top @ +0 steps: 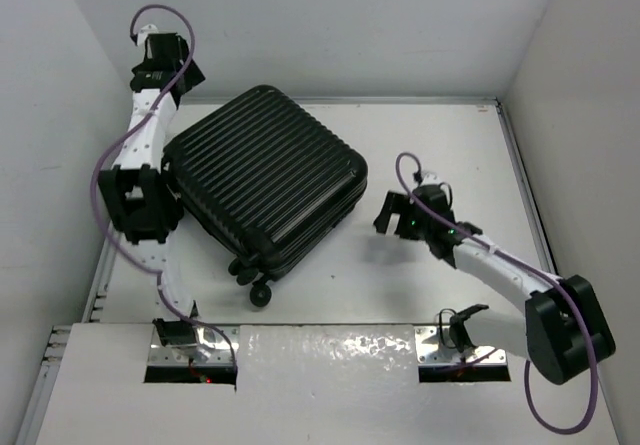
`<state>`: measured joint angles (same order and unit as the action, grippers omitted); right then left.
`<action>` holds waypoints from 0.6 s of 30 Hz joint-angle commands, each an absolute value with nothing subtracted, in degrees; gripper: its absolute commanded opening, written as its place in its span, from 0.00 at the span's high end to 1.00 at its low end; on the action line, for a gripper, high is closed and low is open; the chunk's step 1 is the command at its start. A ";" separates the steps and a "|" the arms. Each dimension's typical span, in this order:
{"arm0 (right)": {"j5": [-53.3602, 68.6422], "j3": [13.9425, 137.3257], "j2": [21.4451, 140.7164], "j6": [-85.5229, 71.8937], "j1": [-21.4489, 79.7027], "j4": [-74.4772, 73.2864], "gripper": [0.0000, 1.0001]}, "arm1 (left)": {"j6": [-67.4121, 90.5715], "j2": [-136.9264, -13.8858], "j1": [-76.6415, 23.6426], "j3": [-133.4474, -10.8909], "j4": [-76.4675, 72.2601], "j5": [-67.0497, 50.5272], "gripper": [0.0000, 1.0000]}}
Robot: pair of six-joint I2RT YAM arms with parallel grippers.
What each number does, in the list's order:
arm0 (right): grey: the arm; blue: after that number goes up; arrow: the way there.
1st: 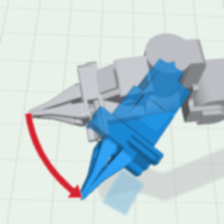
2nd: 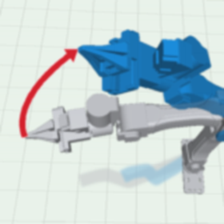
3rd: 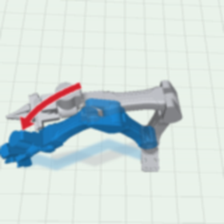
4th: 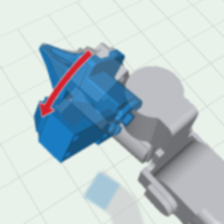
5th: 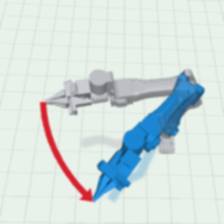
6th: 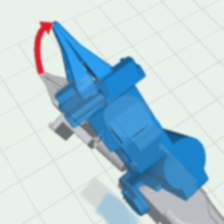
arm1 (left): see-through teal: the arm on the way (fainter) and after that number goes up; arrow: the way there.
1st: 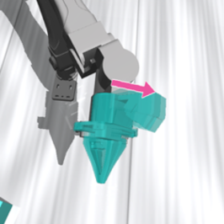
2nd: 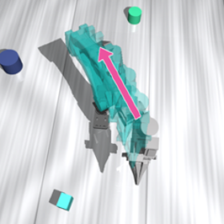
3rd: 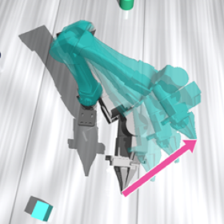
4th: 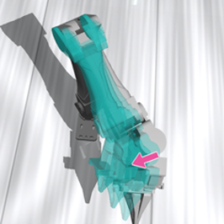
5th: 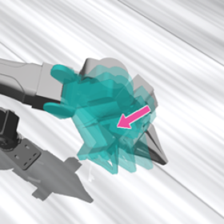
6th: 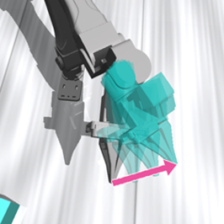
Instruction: Pack the luggage
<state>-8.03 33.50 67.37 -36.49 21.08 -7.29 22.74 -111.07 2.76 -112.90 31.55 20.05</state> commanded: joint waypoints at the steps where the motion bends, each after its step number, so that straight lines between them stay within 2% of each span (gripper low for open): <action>1: 8.90 26.29 68.37 -44.64 24.69 14.37 0.01 | 19.34 -124.08 5.54 -124.85 45.08 18.81 0.24; 5: 10.81 33.99 77.24 -40.00 29.87 17.92 0.01 | 18.54 -127.80 5.97 -125.78 46.14 15.39 0.25; 9: 10.81 41.99 88.46 -41.93 29.97 15.67 0.01 | 16.88 -123.93 6.24 -117.88 43.42 7.24 0.31; 12: 10.29 57.00 99.00 -37.72 29.10 3.93 0.01 | 16.18 -121.39 6.42 -110.85 41.76 -1.97 0.37; 14: 10.63 69.92 104.12 -34.30 26.82 -1.55 0.01 | 16.00 -120.33 6.33 -104.54 39.82 -6.66 0.39; 15: 10.98 79.53 109.54 -32.19 24.89 -8.02 0.01 | 16.34 -119.37 6.33 -102.76 39.47 -9.64 0.44; 18: 14.84 96.97 119.32 -28.75 22.07 -18.77 0.02 | 17.31 -116.47 6.24 -93.19 34.82 -14.14 0.49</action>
<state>11.66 80.55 112.16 -31.73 22.52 -17.54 18.46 -122.19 13.34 -100.73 30.04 5.54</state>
